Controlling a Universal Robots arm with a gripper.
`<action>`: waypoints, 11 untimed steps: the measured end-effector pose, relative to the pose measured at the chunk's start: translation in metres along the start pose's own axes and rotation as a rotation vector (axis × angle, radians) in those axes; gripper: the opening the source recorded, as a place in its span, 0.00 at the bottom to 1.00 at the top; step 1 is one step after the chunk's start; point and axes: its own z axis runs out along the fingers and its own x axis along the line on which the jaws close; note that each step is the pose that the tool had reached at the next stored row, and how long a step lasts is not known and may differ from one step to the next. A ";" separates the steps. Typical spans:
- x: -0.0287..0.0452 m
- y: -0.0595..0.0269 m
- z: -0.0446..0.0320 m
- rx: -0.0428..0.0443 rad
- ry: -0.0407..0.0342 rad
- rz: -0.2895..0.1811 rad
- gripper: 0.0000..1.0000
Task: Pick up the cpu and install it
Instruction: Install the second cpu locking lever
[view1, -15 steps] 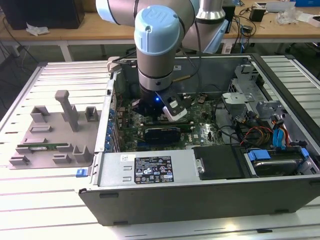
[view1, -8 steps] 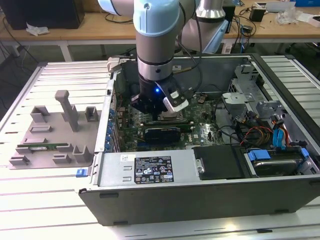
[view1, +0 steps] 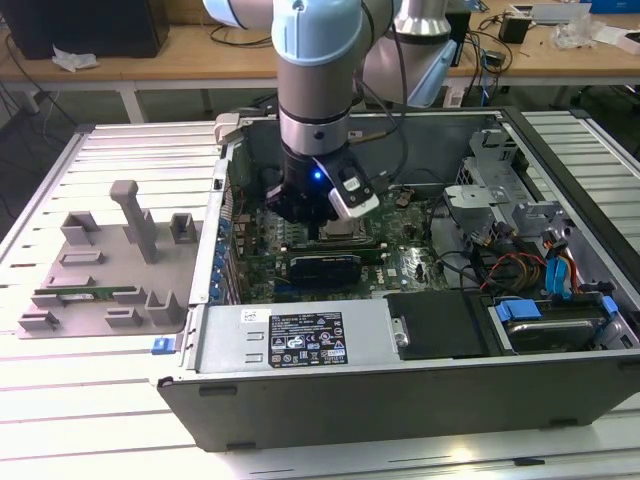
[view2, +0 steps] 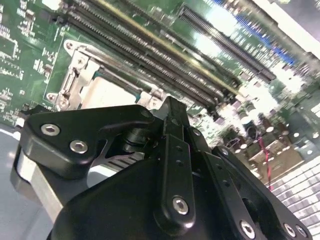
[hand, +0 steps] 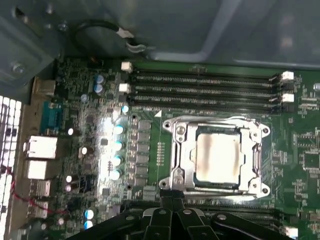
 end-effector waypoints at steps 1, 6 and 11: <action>-0.0007 0.0034 0.0005 -0.0001 -0.0003 0.001 0.11; -0.0144 0.0127 0.0016 0.0101 -0.0008 0.010 0.11; -0.0325 0.0193 0.0024 0.0230 -0.0006 0.014 0.11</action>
